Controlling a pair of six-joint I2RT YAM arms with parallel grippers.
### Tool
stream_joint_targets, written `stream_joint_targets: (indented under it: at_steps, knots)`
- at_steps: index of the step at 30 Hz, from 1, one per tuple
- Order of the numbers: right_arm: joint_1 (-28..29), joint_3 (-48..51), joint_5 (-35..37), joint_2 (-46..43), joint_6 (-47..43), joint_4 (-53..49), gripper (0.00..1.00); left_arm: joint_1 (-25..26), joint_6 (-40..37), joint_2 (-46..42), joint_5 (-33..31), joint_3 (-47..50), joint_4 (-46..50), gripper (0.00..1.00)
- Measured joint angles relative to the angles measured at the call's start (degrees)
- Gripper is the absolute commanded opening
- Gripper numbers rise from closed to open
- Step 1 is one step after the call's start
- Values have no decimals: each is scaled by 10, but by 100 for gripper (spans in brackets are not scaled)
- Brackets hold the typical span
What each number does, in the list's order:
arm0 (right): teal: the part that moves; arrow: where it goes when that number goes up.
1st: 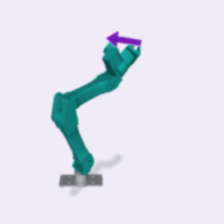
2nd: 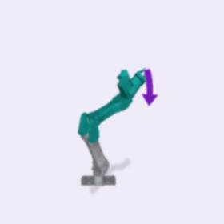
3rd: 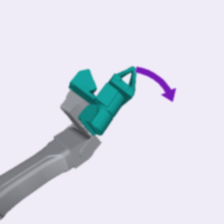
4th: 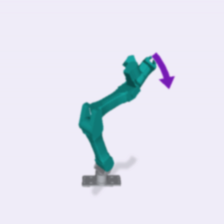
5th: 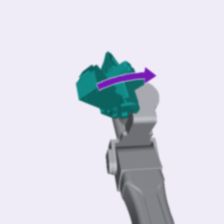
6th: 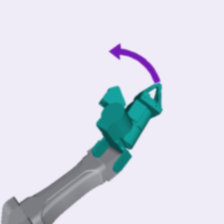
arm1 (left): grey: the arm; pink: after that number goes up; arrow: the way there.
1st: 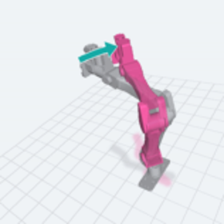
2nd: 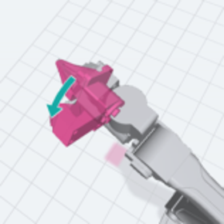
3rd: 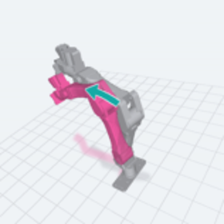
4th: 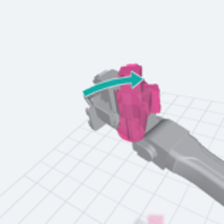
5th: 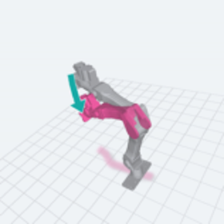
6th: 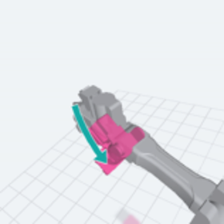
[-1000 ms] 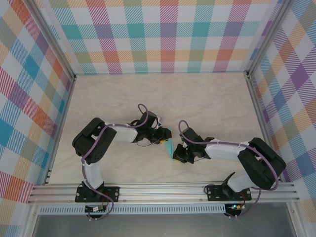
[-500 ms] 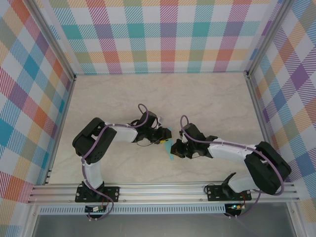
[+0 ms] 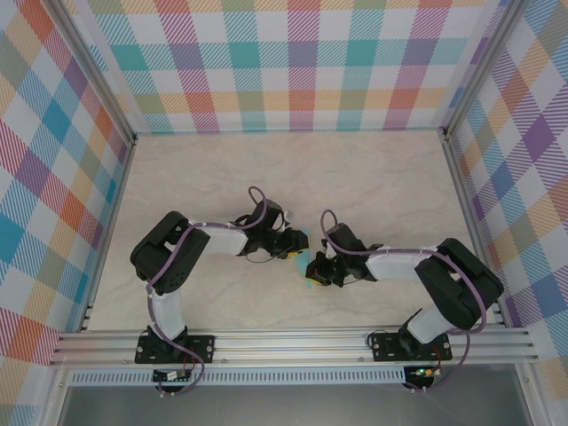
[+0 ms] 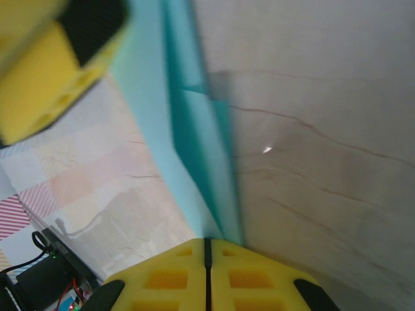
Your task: Fold a paper plane with a square sheet of paper (pick it up from the middle)
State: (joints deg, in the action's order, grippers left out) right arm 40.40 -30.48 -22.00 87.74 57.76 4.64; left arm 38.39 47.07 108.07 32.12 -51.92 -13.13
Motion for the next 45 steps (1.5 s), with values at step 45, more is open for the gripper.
stream_joint_targets:
  at_steps: [45]
  knots:
    - [-2, 17, -38, -3, 2, 14, 10, 0, -4, 2, 0, -5, 11, 37]
